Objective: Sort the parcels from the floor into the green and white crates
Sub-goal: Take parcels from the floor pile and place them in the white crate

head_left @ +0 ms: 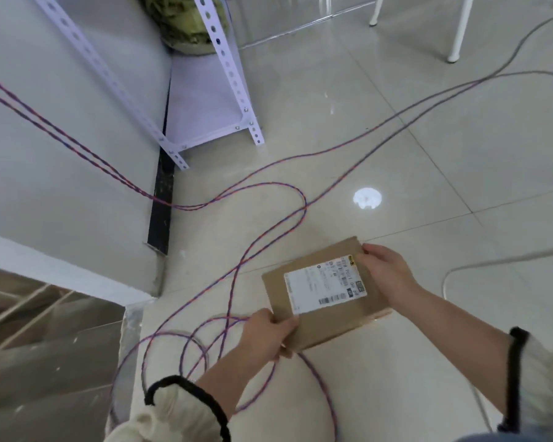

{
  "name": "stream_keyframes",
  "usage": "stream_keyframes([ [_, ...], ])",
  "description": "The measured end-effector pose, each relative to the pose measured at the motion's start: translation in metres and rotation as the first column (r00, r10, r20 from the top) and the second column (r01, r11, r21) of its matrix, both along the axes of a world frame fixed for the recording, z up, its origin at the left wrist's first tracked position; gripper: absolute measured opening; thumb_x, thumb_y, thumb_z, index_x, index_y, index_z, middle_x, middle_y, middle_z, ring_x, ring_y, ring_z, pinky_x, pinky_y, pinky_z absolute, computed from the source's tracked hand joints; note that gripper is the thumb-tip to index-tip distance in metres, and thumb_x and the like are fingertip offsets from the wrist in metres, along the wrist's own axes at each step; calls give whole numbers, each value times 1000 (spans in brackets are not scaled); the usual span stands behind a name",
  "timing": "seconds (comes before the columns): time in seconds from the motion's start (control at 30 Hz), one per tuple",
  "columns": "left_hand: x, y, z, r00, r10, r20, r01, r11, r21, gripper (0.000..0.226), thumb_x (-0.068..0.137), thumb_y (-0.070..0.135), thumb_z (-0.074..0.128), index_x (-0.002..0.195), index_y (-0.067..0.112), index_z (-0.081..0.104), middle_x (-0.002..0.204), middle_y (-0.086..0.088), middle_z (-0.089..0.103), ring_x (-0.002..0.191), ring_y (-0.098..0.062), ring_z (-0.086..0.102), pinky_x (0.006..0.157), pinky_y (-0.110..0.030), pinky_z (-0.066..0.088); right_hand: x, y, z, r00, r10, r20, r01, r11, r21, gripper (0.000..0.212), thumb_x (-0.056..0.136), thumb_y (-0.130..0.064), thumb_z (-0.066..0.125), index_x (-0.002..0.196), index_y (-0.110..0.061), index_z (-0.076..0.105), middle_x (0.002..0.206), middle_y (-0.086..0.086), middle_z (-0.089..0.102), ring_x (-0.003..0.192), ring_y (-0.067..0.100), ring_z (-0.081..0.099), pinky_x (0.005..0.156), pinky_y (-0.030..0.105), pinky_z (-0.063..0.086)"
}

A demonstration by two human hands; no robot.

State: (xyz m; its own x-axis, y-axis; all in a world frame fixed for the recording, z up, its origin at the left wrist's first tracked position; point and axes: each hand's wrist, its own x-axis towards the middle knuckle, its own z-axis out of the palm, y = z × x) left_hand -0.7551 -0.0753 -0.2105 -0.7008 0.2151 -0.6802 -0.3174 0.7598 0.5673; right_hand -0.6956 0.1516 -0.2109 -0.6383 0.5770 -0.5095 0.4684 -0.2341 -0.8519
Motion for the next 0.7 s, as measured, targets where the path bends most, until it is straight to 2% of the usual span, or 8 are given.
stream_keyframes([
  [0.07, 19, 1, -1, 979, 26, 204, -46, 995, 93, 31, 86, 38, 67, 97, 11, 58, 69, -2, 71, 55, -16, 69, 47, -22, 48, -7, 2, 0, 988, 153, 31, -156, 978, 138, 27, 85, -15, 57, 109, -23, 67, 83, -20, 68, 77, -4, 64, 73, 13, 48],
  [0.13, 33, 4, -1, 926, 20, 377, -81, 986, 145, 25, 88, 36, 66, 101, 16, 60, 75, -2, 74, 64, -17, 71, 54, -23, 52, -15, 6, 1, 931, 330, 157, -362, 891, 272, 47, 87, -17, 53, 134, -22, 51, 123, -7, 60, 113, 13, 56, 96, 25, 40],
  [0.2, 40, 5, 0, 877, 2, 480, -84, 985, 148, 28, 89, 38, 64, 106, 16, 60, 88, -5, 75, 71, -19, 72, 58, -24, 53, -18, 8, 0, 856, 457, 241, -516, 783, 348, 54, 89, -16, 50, 141, -23, 42, 141, -3, 48, 128, 18, 45, 101, 24, 31],
  [0.27, 35, 1, 3, 862, -16, 506, -42, 994, 102, 37, 86, 47, 64, 105, 15, 61, 95, -6, 73, 71, -21, 72, 58, -24, 50, -17, 11, -3, 855, 483, 187, -517, 782, 346, 56, 91, -17, 50, 145, -22, 36, 146, -3, 42, 133, 16, 39, 105, 22, 27],
  [0.37, 6, -5, 11, 965, 51, 255, -30, 996, -83, 60, 75, 65, 64, 109, 15, 59, 101, -5, 69, 78, -22, 71, 59, -23, 47, -3, 21, -7, 979, 197, 48, -200, 895, 398, 57, 91, -20, 54, 145, -21, 34, 143, -3, 45, 131, 18, 42, 107, 28, 29],
  [0.47, -29, 6, 13, 990, -67, -126, 47, 986, -157, 92, 73, 58, 71, 145, 17, 31, 143, -9, 45, 127, -27, 48, 97, -36, 46, 14, 31, -10, 946, -80, 313, -111, 829, 547, 52, 90, -29, 49, 139, -15, 38, 137, 6, 50, 125, 30, 43, 104, 42, 28],
  [0.6, -49, 40, 12, 896, -430, -112, 426, 903, -59, 69, 81, 42, 71, 140, 24, 42, 141, 2, 48, 126, -17, 48, 103, -33, 40, 37, 30, -16, 671, 125, 731, -453, 850, 270, 59, 88, -61, 22, 103, -18, 60, 115, 6, 63, 122, 32, 46, 107, 65, 4],
  [0.7, -49, 50, 5, 882, -469, -53, 468, 883, -40, 41, 86, 39, 66, 120, 16, 58, 120, -1, 65, 107, -18, 61, 97, -37, 48, 39, 25, -17, 713, 252, 655, -460, 872, 166, 77, 83, -73, 13, 86, -18, 67, 92, -7, 70, 113, 25, 52, 108, 65, -5],
])
